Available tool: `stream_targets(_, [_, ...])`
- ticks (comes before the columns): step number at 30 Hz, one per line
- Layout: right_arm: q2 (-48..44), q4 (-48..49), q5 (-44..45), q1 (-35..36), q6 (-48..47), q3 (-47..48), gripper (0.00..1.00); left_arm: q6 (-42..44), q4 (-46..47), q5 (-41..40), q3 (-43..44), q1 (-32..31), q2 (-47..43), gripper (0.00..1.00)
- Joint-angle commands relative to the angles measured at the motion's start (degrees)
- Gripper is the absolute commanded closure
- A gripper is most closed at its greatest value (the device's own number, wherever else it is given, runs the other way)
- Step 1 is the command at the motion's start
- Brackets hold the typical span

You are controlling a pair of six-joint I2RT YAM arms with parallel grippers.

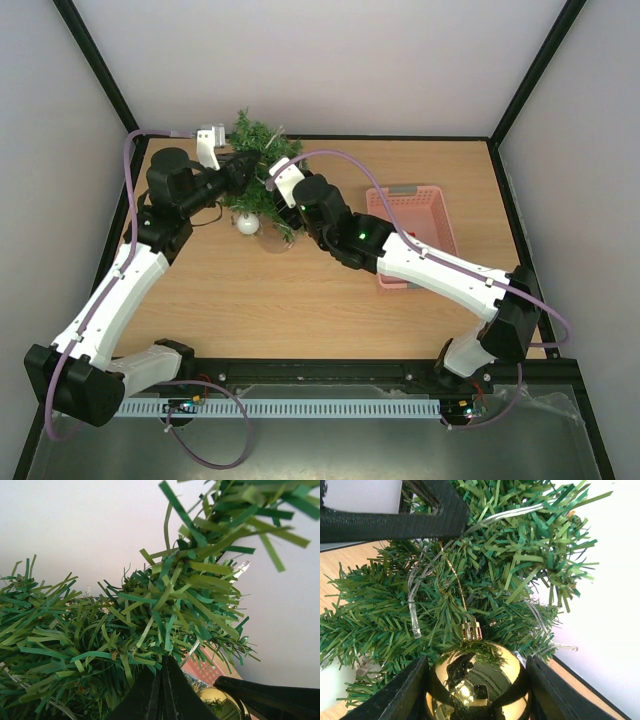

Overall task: Decorate the small christmas tree
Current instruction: Hang the decoration item on the Christmas tree.

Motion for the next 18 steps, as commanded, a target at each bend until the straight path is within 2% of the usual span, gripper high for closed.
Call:
stream_targets(1, [0.28, -4.40, -0.72, -0.26, 1.31, 3.00, 0.62, 1.04, 1.40, 1.11, 0.99, 0.45, 0.27, 0.98])
stream_targets(18, [-2.56, -4.98, -2.92, -0.29, 3.61, 3.28, 0.62, 1.11, 1.65, 1.70, 0.00, 0.45, -0.26, 0.98])
